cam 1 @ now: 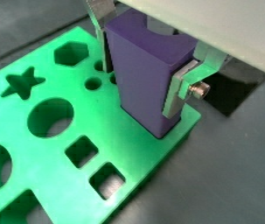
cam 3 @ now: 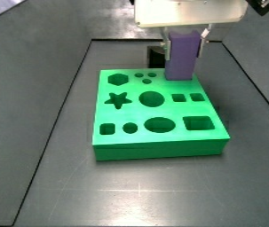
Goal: Pick up the arch object. Move up. Place the arch object on the fixture. Regrasp the arch object. Rotate the arch object. Move to above the board. Insert the arch object.
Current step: Insert the arch object.
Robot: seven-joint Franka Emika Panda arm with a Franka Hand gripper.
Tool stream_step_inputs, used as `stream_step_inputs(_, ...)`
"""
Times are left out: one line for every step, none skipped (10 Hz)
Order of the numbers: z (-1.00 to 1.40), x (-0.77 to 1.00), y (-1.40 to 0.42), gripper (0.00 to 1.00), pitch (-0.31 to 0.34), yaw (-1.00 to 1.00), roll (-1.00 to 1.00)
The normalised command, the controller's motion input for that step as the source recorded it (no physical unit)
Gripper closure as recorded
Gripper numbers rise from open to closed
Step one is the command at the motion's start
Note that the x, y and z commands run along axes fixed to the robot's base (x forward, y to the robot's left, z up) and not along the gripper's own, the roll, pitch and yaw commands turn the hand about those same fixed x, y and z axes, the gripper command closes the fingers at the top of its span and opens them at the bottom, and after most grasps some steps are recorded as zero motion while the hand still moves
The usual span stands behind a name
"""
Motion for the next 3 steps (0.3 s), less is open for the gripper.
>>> stream_step_inputs(-0.39, 0.04, 0.03, 1.00, 0.000, 0.00, -0.16)
stream_step_inputs(0.00, -0.03, 0.00, 1.00, 0.000, 0.00, 0.04)
stream_step_inputs(0.00, 0.00, 0.00, 1.00, 0.000, 0.00, 0.00)
